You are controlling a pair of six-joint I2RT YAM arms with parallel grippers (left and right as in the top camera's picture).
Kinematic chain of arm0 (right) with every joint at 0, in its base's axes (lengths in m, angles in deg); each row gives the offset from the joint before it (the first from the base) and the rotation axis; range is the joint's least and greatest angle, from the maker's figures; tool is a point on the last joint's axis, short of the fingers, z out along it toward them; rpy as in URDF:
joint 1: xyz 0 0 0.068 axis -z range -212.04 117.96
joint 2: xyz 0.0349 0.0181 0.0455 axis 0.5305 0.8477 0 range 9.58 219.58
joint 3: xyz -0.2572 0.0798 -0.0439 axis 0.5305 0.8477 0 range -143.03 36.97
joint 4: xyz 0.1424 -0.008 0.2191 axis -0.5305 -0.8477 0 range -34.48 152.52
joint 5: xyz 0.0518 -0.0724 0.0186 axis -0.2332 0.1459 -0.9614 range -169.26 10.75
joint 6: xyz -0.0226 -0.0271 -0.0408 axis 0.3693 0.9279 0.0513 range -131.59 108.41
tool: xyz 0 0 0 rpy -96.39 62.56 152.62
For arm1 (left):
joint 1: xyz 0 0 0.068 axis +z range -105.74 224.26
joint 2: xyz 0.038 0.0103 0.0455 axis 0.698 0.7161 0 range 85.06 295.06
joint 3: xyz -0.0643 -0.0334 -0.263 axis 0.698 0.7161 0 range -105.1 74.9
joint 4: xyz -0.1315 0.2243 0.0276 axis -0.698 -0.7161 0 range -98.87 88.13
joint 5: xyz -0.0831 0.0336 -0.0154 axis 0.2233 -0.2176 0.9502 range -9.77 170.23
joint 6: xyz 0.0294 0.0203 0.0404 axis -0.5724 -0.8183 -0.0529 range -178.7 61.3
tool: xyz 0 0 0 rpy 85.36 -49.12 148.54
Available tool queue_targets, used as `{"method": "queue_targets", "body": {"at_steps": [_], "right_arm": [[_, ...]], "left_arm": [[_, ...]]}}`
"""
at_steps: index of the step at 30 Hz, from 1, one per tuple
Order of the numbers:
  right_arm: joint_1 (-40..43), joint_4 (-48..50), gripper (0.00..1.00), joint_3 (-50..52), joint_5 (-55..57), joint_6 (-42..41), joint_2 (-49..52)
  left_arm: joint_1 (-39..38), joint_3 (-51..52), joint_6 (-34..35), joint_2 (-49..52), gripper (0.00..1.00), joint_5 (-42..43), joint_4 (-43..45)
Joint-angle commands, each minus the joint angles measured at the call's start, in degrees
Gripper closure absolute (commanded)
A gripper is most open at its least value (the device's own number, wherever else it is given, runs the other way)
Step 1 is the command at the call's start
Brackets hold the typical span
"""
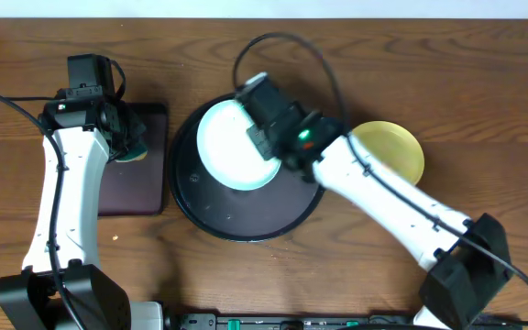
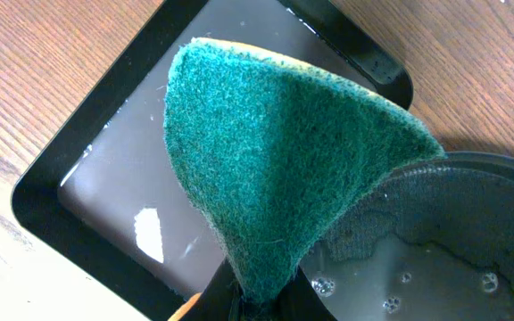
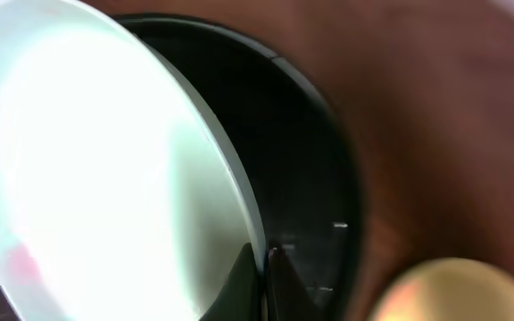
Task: Clean dirty plates on tray and stack at the side
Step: 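Lift the pale green plate and carry it right with the right gripper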
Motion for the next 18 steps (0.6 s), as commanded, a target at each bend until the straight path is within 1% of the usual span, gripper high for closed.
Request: {"method": "queue_targets", "body": {"at_steps": [1, 4, 6, 8, 11, 15, 18], "right_arm": [[7.21, 0.42, 0.99, -0.11, -21.66, -2.69, -4.63], [14.82, -0.55, 0.99, -0.11, -27.26, -4.94, -7.8], [19.87, -2.58, 0.99, -0.11, -27.34, -6.86, -9.92], [24.83, -5.11, 0.99, -0.11, -27.36, -7.02, -11.52], [32.85, -10.36, 0.99, -0.09, -26.18, -7.39, -12.66], [41.9, -17.99, 0.99, 0.72, -21.27, -7.39, -12.26], [46.27, -19.1, 0.99, 4.02, -18.64, -7.34, -12.22]], "left_arm": [[0.2, 0.57, -0.57, 0.33, 0.93, -0.07, -0.09], [0.2, 0.57, -0.57, 0.33, 0.93, -0.07, -0.09], [0.2, 0.57, -0.57, 0.33, 0.92, -0.07, -0.09], [0.2, 0.57, -0.59, 0.33, 0.93, -0.09, -0.09], [0.2, 0.57, -0.59, 0.33, 0.93, -0.09, -0.11], [0.2, 0.74, -0.59, 0.33, 0.93, -0.09, -0.11], [0.2, 1.01, -0.59, 0.33, 0.93, -0.09, -0.11]]}}
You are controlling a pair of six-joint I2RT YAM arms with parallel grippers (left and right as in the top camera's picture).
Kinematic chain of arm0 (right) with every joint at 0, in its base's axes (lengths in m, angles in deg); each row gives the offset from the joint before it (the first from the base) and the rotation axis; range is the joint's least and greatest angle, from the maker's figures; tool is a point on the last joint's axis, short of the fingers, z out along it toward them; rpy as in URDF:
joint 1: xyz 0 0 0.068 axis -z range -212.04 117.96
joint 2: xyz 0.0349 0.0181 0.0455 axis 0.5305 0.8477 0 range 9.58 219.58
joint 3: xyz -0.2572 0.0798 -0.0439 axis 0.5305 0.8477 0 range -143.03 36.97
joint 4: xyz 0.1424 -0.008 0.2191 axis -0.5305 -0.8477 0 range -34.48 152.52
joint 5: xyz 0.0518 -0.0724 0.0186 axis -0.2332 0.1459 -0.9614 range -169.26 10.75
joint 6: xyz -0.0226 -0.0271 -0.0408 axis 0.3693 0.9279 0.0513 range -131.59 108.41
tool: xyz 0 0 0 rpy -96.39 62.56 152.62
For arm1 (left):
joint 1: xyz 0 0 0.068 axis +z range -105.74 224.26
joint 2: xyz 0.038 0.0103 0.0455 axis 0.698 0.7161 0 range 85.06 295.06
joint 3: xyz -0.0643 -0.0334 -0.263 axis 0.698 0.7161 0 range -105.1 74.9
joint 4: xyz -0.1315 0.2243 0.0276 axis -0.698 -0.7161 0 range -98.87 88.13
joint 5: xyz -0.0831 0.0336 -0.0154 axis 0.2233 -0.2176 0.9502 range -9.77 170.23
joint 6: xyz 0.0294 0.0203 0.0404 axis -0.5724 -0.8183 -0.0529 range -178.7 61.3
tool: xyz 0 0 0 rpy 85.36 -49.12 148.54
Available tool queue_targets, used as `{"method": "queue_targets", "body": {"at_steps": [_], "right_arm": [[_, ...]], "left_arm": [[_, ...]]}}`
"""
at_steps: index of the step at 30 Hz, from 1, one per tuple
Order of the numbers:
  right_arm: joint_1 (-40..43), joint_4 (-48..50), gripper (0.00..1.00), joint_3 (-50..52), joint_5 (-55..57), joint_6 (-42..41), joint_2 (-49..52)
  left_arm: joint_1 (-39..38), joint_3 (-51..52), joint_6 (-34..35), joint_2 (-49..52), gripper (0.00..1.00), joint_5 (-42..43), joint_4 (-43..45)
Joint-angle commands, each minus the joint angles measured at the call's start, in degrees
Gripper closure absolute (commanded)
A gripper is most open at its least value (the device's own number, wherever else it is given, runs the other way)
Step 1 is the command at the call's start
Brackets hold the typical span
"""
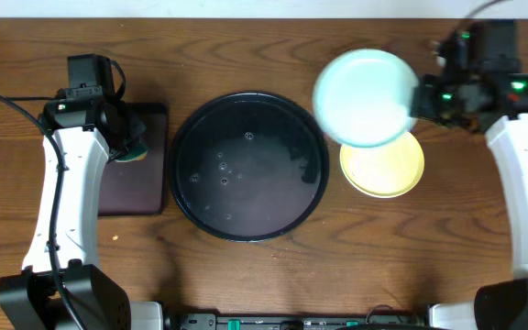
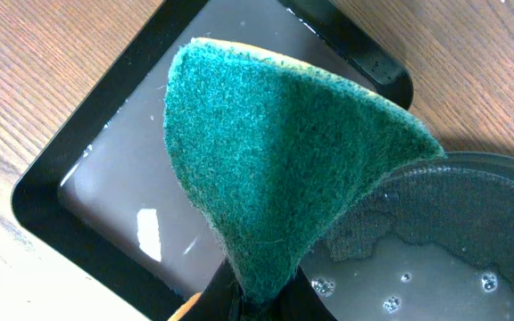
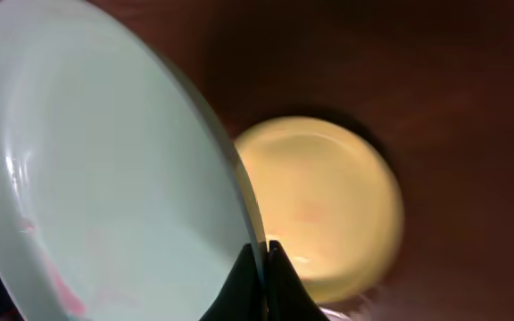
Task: Clean dirty plates on tray and stack at the side
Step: 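Lift the pale green plate and carry it right with the right gripper, then lower the pale green plate onto the yellow plate and release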
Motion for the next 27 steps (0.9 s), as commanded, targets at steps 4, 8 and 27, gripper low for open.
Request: {"method": "queue_targets", "body": {"at_steps": [4, 8, 27], "right_arm": [[5.4, 3.1, 0.99, 9.79, 2.89, -0.72, 0.31], [5.62, 10.16, 0.99, 18.8, 2.86, -1.42, 0.31], [3.82, 18.01, 0.67, 26.51, 1.42, -0.09, 0.31]], "left_arm": [[0.2, 1.03, -0.59, 0.33, 0.93, -0.09, -0.09], [0.2, 1.03, -0.59, 0.33, 0.93, -0.09, -0.11], [0.2, 1.03, -3.91, 0.35, 0.93, -0.09, -0.09]]}}
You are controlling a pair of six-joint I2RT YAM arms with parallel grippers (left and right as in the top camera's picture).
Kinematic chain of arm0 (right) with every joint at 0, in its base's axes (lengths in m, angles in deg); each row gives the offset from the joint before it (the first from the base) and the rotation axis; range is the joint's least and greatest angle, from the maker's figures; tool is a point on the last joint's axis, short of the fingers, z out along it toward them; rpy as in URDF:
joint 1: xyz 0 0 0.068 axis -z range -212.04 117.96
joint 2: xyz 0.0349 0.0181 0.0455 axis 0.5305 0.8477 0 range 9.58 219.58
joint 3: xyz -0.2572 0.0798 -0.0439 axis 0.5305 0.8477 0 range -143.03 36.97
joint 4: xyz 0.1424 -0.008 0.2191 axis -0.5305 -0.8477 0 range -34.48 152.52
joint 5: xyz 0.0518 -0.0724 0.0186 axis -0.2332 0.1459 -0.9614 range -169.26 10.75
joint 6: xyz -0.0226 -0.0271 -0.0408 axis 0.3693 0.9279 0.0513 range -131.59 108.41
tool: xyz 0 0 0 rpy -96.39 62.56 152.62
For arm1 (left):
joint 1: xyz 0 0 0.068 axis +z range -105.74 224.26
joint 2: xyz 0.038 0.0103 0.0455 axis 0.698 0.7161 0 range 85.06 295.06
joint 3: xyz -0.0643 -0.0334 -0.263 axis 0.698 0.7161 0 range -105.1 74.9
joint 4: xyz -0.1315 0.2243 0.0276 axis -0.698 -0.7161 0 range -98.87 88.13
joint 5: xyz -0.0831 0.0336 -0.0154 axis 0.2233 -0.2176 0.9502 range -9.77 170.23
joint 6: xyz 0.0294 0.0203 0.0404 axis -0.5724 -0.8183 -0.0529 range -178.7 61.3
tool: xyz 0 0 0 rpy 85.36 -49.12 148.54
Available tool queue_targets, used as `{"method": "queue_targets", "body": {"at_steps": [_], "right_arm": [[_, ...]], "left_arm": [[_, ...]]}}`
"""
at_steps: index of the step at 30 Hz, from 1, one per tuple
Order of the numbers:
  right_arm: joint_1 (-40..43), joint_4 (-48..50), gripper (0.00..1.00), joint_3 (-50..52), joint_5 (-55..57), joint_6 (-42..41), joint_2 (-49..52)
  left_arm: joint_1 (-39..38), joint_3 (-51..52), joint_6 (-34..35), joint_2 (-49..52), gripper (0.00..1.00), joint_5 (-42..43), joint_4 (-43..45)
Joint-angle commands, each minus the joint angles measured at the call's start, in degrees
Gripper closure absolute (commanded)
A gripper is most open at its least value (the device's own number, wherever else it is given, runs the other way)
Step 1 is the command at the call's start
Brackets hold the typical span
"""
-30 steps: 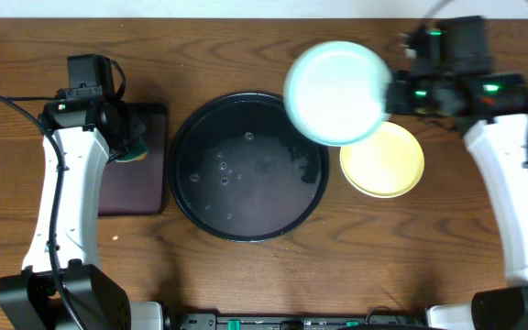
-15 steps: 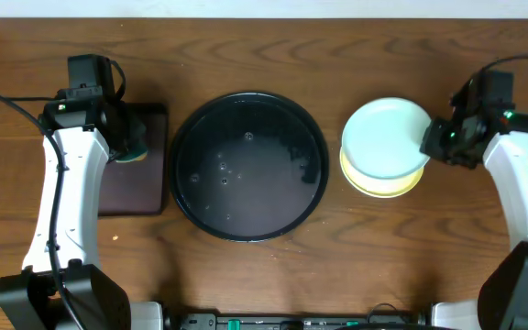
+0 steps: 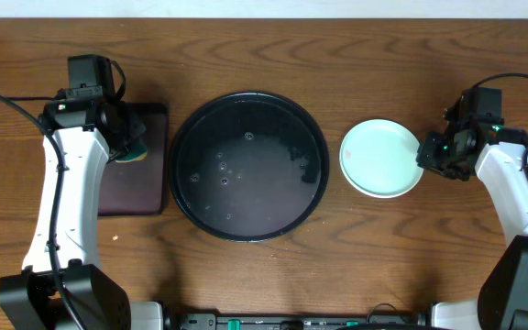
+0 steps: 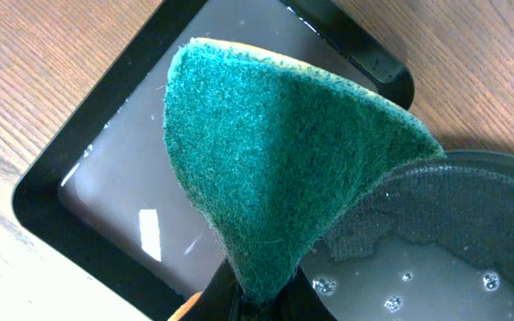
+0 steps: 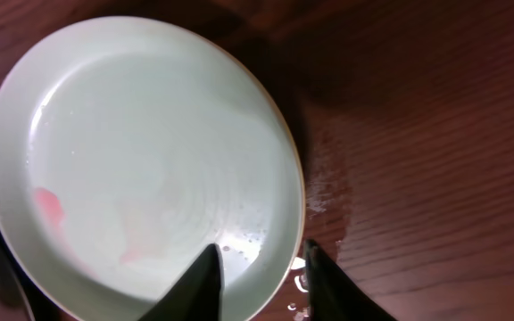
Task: Clean dirty plates on tray and stack at the side
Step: 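Lower the pale green plate onto the yellow plate and release, then place the sponge on the small dark tray with the left gripper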
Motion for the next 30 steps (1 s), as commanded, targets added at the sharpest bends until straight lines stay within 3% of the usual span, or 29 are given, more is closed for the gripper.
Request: {"method": "queue_targets", "body": {"at_steps": [1, 11, 20, 21, 23, 24, 25, 30], "right_arm": [[-2.21, -0.52, 0.64, -1.97, -2.27, 1.84, -0.17], [-11.76, -3.74, 0.32, -12.9, -1.57, 3.43, -0.17], [-15.04, -4.79, 0.28, -14.08, -1.57, 3.41, -0.17], [-15.02, -5.38, 0.27, -14.08, -1.57, 3.43, -0.17], [-15.02, -5.73, 0.27, -14.08, -1.57, 3.45, -0.17], [-15.02, -5.75, 0.25, -14.08, -1.57, 3.45, -0.17], [-15.02, -5.73, 0.24, -14.08, -1.57, 3.45, -0.17], [-15.02, -5.62, 0.2, -14.49, -1.57, 3.48, -0.17]], "left_arm": [[0.2, 0.94, -4.48, 0.37, 0.93, -0.09, -0.09], [0.2, 0.94, -13.14, 6.69, 0.93, -0.09, 1.09], [0.2, 0.94, -14.16, 19.93, 0.93, -0.07, 7.21], [0.2, 0.94, -14.16, 21.09, 0.85, -0.09, 7.65], [0.2, 0.94, -13.92, 21.68, 0.6, -0.09, 7.65], [0.2, 0.94, -13.94, 21.7, 0.4, -0.09, 7.65], [0.2, 0.85, -13.92, 21.38, 0.27, -0.09, 7.65], [0.2, -2.21, -13.97, 18.29, 0.26, -0.09, 6.73]]}}
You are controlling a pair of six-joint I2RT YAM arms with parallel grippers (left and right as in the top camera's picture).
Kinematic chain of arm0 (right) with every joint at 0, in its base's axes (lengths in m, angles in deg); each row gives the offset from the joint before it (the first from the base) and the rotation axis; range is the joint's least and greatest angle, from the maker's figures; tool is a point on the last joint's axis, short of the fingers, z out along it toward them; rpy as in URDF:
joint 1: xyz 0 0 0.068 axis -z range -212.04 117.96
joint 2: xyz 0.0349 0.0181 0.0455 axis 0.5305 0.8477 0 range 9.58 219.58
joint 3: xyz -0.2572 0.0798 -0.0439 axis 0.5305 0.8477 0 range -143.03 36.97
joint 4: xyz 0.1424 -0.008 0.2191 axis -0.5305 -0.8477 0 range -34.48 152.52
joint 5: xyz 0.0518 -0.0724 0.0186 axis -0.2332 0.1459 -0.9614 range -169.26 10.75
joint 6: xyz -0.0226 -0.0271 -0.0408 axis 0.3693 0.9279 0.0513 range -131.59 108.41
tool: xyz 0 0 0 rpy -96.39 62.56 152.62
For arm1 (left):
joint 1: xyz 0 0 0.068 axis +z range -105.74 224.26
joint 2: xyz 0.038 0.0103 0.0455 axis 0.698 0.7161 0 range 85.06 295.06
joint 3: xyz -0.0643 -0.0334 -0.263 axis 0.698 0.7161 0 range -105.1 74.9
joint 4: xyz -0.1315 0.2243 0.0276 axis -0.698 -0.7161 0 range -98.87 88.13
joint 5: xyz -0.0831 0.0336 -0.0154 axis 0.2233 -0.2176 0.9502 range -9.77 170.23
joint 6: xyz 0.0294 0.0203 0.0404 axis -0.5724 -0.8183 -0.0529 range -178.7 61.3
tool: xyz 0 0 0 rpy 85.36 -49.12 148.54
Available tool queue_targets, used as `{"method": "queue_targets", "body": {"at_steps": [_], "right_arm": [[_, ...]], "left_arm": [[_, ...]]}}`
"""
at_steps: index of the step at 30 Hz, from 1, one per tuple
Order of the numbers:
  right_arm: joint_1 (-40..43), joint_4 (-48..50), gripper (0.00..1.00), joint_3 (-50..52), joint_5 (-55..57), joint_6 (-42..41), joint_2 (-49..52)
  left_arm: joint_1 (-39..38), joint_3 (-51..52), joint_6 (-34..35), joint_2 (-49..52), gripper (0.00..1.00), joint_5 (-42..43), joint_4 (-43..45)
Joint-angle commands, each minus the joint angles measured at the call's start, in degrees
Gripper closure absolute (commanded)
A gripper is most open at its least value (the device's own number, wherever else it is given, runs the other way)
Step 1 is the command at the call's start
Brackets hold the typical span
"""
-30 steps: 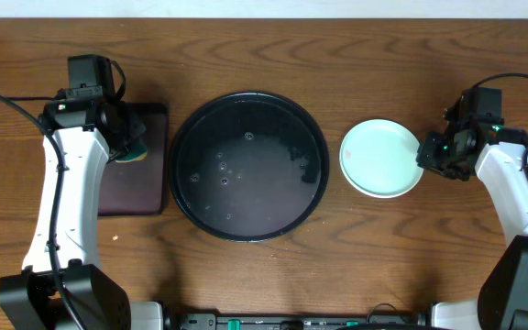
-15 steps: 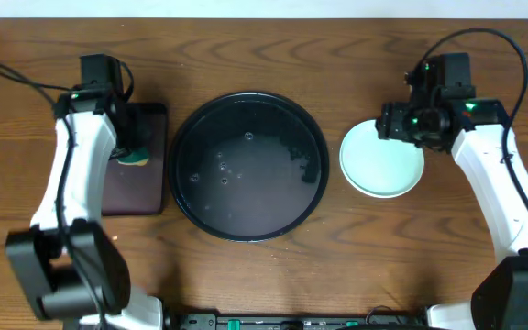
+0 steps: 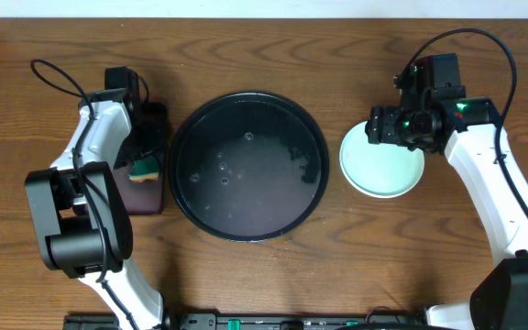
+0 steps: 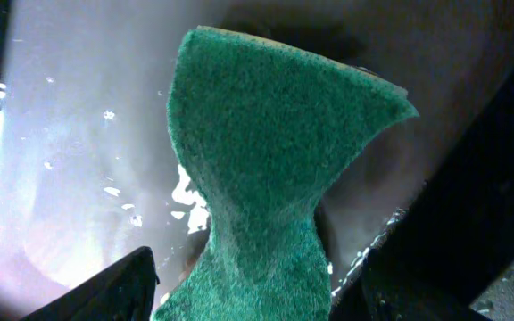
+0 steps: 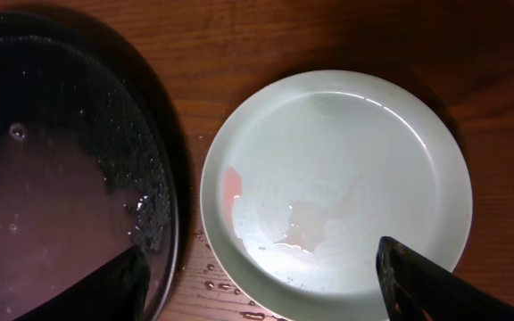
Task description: Clean dirty plates on tray and stack at the side
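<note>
A pale green plate (image 3: 381, 161) lies flat on the table to the right of the round tray, with a pink smear and water drops showing on the plate (image 5: 337, 183). My right gripper (image 3: 400, 128) hangs over it, open and empty (image 5: 261, 285). The green sponge (image 3: 145, 168) stands in the dark rectangular tray (image 3: 141, 199) at the left. My left gripper (image 3: 141, 147) is down over it, open, its fingers (image 4: 105, 290) spread wide to either side of the sponge (image 4: 266, 169). No yellow plate is visible.
The round black tray (image 3: 248, 165) sits mid-table holding soapy water and no plates; its rim (image 5: 169, 160) lies close beside the green plate. Water drops dot the wood between them. Cables trail behind both arms.
My left gripper was shut on the sponge above the rectangular tray; now it is open, low in the tray, the sponge standing between its fingers. My right gripper has risen from the plate's right edge.
My right gripper held the green plate on edge over the round tray while the left held the sponge. Then the plate was above a yellow plate at the right. Then it lay on the yellow plate, released. Now both grippers are open.
</note>
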Motion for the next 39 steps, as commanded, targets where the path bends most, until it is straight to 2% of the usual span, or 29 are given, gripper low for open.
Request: {"method": "queue_targets", "body": {"at_steps": [1, 8, 9, 10, 17, 22, 29, 39], "right_arm": [[-0.39, -0.17, 0.2, -1.75, -0.24, 0.39, -0.15], [-0.35, -2.51, 0.12, -9.75, 1.9, 0.37, -0.55], [-0.35, -2.89, 0.02, -11.67, 3.41, 0.37, -0.79], [-0.35, -3.1, 0.01, -13.42, 4.85, 0.37, -1.14], [-0.35, 0.74, 0.01, -24.61, 19.04, 0.37, -6.8], [-0.35, 8.35, 0.01, -25.99, 20.13, 0.35, -12.87], [-0.35, 4.31, 0.01, -25.99, 20.13, 0.37, -17.94], [-0.35, -5.27, 0.01, -25.99, 19.45, -0.35, -18.53]], "left_arm": [[0.2, -4.17, -0.37, -4.44, 0.26, -0.07, -1.29], [0.13, -11.63, -0.33, -16.98, 0.25, 1.03, -5.77], [0.13, -11.63, -0.37, -19.47, 0.25, 0.98, -5.81], [0.13, -11.63, -0.35, -21.29, 0.25, 0.98, -5.75], [0.13, -11.63, -0.35, -31.15, 0.25, 0.98, -5.77], [0.13, -11.61, -0.37, -33.88, 0.24, 0.98, -5.77], [0.13, -11.58, -0.35, -33.92, 0.24, 0.98, -5.77], [0.13, -11.54, -0.35, -33.92, 0.24, 1.01, -5.77]]}}
